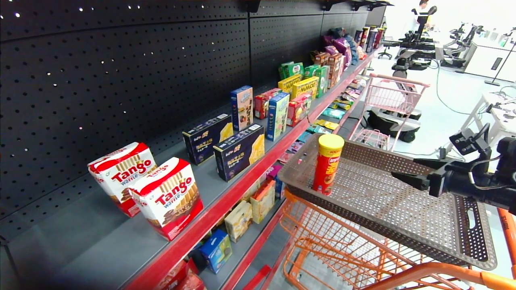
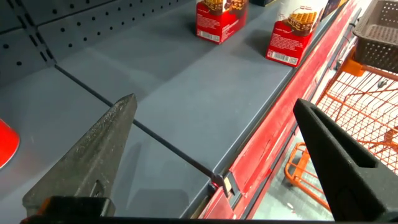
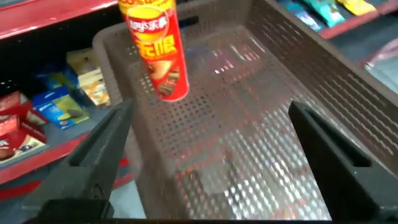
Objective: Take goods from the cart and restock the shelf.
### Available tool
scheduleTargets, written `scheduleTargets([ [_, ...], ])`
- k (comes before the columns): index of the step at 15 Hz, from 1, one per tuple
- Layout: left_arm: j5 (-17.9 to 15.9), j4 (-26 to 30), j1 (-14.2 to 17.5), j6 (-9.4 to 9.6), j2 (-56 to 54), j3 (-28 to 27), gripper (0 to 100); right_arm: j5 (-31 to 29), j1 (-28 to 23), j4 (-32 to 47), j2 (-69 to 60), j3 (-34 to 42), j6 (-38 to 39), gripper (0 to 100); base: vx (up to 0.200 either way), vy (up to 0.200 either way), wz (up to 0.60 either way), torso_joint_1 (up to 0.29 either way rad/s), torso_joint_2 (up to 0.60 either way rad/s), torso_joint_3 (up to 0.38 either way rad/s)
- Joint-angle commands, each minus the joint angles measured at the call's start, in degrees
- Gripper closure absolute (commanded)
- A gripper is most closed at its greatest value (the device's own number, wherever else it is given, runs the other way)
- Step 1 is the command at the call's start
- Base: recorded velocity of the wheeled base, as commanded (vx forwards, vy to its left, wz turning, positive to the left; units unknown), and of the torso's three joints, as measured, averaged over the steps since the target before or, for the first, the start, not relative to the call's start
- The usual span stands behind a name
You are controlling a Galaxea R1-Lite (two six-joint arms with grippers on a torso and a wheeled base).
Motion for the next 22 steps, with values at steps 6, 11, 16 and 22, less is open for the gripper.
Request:
scheduleTargets([
  [6, 0.0, 0.0, 0.0, -0.01, 0.1, 0.0, 0, 7.1, 4.9, -6.1, 15.0, -11.0, -0.1, 0, 0.000, 0.000, 0.00, 0.000, 0.00, 0.000],
  [11, 0.0, 0.0, 0.0, -0.01, 0.1, 0.0, 0, 9.8, 8.7, -6.2, 19.9, -17.2, -0.1, 0, 0.000, 0.000, 0.00, 0.000, 0.00, 0.000],
  [16, 0.0, 0.0, 0.0, -0.01, 0.1, 0.0, 0, 9.8, 11.0, -6.2, 25.6, -23.9, -0.1, 0, 0.000, 0.000, 0.00, 0.000, 0.00, 0.000],
  [22, 0.0, 0.0, -0.1, -0.01, 0.1, 0.0, 0, 9.4, 15.1, -5.6, 34.6, -38.5, 0.9, 0, 0.000, 0.000, 0.00, 0.000, 0.00, 0.000],
])
